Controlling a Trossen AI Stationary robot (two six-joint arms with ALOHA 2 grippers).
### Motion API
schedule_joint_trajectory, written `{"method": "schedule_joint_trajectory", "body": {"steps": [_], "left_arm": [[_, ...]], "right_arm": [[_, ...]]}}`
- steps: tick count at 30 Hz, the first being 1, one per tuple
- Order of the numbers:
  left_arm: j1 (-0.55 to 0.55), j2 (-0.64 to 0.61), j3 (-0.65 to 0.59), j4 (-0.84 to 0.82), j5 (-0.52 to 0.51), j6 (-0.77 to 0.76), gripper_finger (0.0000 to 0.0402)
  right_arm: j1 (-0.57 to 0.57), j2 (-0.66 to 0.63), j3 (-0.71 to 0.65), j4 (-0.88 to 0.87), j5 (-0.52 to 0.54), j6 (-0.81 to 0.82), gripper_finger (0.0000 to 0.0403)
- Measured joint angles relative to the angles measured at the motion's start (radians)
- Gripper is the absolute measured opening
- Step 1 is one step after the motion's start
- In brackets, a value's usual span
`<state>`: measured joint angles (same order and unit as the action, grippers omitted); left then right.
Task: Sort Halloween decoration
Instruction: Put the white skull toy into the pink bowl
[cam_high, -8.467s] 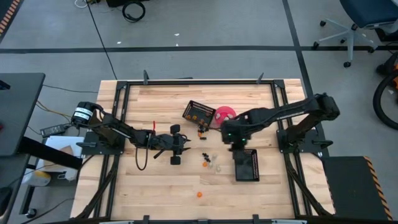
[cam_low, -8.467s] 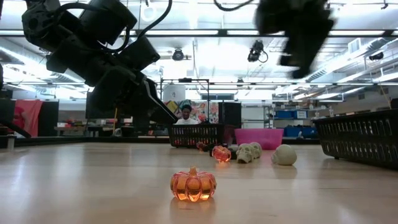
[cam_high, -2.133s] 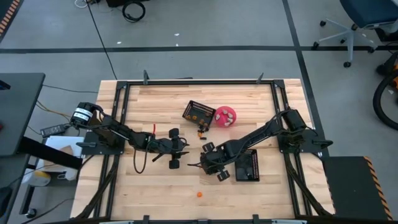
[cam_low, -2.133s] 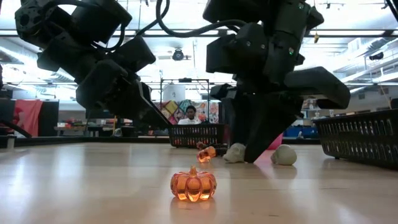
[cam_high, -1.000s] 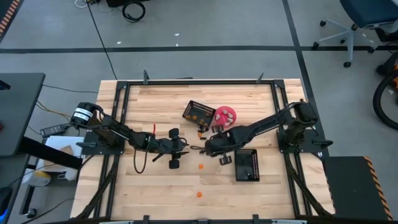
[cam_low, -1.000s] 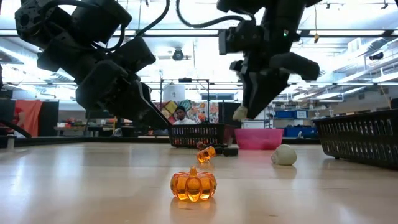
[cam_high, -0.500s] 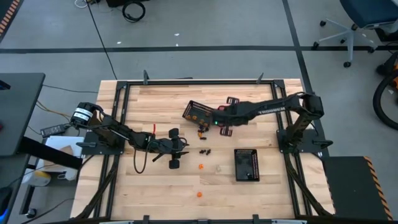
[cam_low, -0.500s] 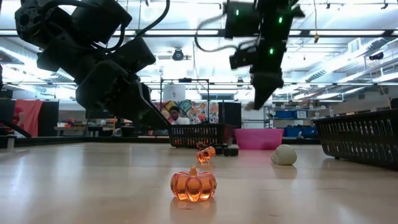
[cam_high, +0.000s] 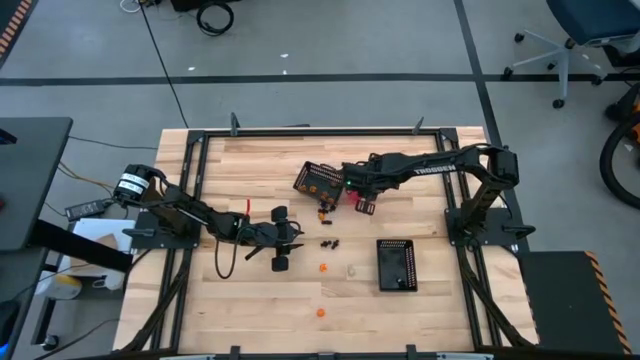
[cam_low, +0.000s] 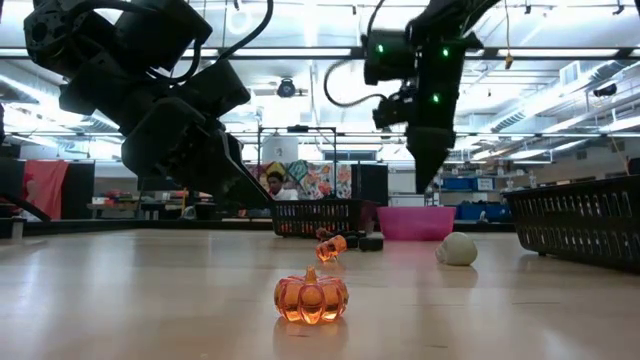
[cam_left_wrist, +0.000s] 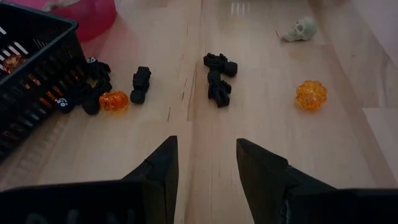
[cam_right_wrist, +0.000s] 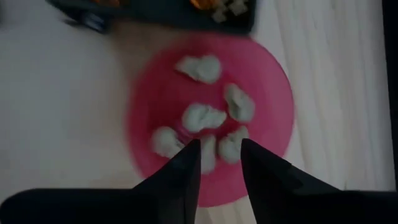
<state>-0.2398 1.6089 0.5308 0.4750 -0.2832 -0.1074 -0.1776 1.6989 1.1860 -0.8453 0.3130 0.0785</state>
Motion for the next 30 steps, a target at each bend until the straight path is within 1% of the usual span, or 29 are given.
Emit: {"method": "schedule_joint_trajectory", "body": {"steps": [3, 7, 9, 14, 19, 23, 26, 30], "left_arm": [[0.0, 0.0, 0.0, 0.0, 0.0, -0.001, 0.0137], [0.0, 0.0, 0.0, 0.0, 0.0, -0.002, 0.0137], [0.0, 0.0, 0.0, 0.0, 0.0, -0.002, 0.0137], [0.0, 0.0, 0.0, 0.0, 0.0, -0.01, 0.0137], [0.0, 0.0, 0.0, 0.0, 0.0, -0.01, 0.0137], [0.001, 0.0, 0.0, 0.001, 0.0, -0.01, 0.0137], [0.002, 0.0, 0.0, 0.007, 0.0, -0.005, 0.0137], [0.002, 0.0, 0.0, 0.008, 0.0, -0.005, 0.0137]], "right_arm": [[0.07, 0.0, 0.028, 0.02, -0.058, -0.047, 0.0121], [0.197, 0.0, 0.023, 0.12, -0.203, -0.134, 0.0122], [0.259, 0.0, 0.004, 0.168, -0.231, -0.157, 0.0124], [0.377, 0.0, -0.022, 0.252, -0.232, -0.148, 0.0146], [0.457, 0.001, -0.047, 0.356, -0.231, -0.069, 0.0191], [0.5, 0.055, -0.055, 0.376, -0.228, -0.015, 0.0224], [0.523, 0.113, -0.055, 0.383, -0.228, -0.024, 0.0235], [0.546, 0.163, -0.042, 0.381, -0.25, -0.046, 0.0236]]}}
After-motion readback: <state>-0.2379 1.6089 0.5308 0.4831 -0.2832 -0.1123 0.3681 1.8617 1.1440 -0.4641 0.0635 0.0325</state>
